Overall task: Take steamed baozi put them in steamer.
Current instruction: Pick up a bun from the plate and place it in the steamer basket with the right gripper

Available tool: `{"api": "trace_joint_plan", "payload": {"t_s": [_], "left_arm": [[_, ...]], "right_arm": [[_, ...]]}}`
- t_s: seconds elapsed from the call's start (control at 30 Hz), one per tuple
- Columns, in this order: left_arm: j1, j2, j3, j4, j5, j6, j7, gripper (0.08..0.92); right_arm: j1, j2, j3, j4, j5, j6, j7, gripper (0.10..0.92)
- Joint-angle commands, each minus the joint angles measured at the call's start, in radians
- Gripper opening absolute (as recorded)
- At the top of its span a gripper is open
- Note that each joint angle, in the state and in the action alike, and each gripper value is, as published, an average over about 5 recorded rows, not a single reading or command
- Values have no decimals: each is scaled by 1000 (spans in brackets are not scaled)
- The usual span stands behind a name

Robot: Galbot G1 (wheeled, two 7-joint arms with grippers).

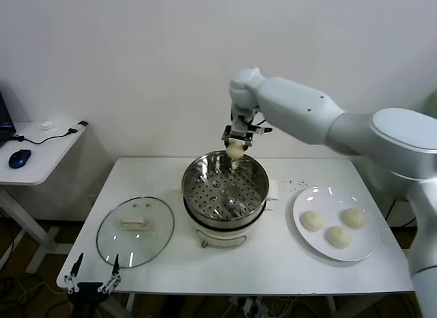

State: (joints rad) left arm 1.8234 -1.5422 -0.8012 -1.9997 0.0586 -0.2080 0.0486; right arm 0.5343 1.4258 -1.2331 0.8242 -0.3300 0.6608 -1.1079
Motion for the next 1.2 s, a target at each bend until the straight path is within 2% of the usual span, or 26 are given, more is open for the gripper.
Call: {"api": "trace_joint_plan", "payload": {"t_s": [0.03, 0.57, 0.67, 0.8, 0.93, 1.03, 1.2], "left_arm": [[0, -1, 4, -6, 5, 6, 1, 823], [4, 2, 1, 1, 3, -6, -2, 823], [3, 3, 1, 2, 4, -6, -2, 823], [3, 4, 0, 4, 5, -6, -3, 823], [-2, 6, -5, 11, 13, -9, -3, 823], [-5, 11, -9, 18, 15, -12, -4, 823], [0, 15, -6, 24, 18, -21, -5, 823]], "right_arm": [[-90, 68, 12, -21, -114, 53, 17, 602], [-156, 70, 15, -73, -152, 41, 40, 612], [-157, 77, 20, -88, -152, 57, 61, 648], [-139, 75, 44, -86, -159, 78, 55, 756], [-84, 43, 51, -42, -66, 77, -16, 816], [-16, 5, 42, -3, 21, 60, -81, 822], [96, -73, -8, 14, 208, 38, -105, 823]]}}
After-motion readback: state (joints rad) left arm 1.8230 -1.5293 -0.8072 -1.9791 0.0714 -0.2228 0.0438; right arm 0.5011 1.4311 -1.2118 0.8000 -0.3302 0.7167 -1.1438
